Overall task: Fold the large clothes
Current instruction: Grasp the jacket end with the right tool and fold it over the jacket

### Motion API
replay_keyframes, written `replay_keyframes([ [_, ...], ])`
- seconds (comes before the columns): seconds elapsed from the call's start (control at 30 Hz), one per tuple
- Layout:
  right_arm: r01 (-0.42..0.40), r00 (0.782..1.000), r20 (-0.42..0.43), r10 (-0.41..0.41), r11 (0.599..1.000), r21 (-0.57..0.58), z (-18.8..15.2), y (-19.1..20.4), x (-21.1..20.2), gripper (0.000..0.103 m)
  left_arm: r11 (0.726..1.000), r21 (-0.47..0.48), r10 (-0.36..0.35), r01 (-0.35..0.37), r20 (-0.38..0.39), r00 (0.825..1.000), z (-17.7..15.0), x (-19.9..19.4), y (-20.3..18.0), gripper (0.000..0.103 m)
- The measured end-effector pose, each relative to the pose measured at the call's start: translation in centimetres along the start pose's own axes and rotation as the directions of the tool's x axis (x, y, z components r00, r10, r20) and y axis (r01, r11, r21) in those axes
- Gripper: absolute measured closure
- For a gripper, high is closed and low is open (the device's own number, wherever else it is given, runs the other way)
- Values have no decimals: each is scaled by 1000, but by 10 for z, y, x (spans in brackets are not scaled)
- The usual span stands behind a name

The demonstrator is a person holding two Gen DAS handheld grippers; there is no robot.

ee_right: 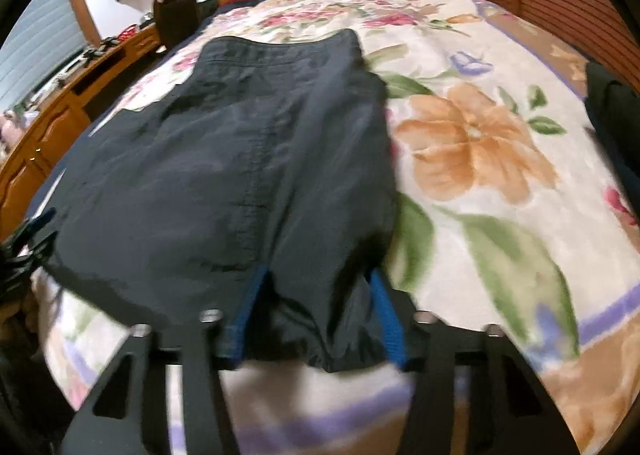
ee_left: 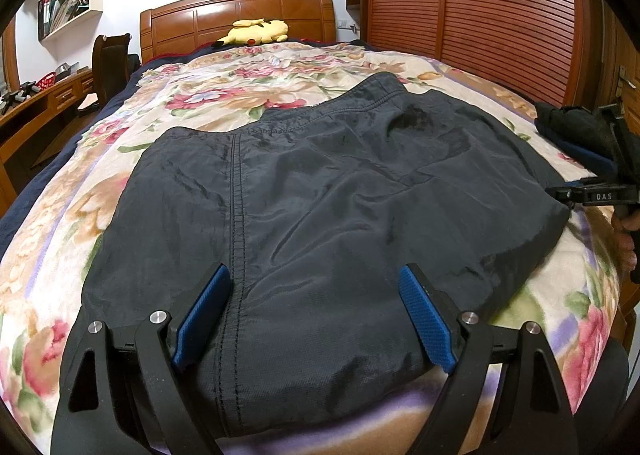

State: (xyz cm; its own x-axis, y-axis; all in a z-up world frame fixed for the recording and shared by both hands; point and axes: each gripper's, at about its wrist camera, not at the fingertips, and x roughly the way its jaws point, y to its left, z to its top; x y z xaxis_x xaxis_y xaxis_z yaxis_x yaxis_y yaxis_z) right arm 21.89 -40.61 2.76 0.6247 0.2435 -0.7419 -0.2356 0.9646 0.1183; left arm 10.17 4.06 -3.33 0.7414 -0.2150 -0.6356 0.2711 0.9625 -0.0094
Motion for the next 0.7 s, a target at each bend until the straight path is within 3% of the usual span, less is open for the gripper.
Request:
replay_keyframes([
  [0.1, 136, 990, 49, -130, 980, -148, 6, 31, -10, 81, 1000, 1, 0, 0, 0, 1000, 0, -1, 0, 16],
  [0.2, 162, 980, 143, -137, 970, -180, 25, 49, -37, 93, 1000, -8, -7, 7, 8, 1000, 0, -3, 3, 16],
  [0.5, 179, 957, 278, -85, 926, -332, 78, 138, -83, 96, 998, -69, -1, 5, 52, 999, -1, -29, 32, 16],
  [0.7, 165, 946, 324, -8, 873, -458, 90, 224, -88, 96, 993, -113, 39, -28, 95, 995, -6, -56, 62, 16],
])
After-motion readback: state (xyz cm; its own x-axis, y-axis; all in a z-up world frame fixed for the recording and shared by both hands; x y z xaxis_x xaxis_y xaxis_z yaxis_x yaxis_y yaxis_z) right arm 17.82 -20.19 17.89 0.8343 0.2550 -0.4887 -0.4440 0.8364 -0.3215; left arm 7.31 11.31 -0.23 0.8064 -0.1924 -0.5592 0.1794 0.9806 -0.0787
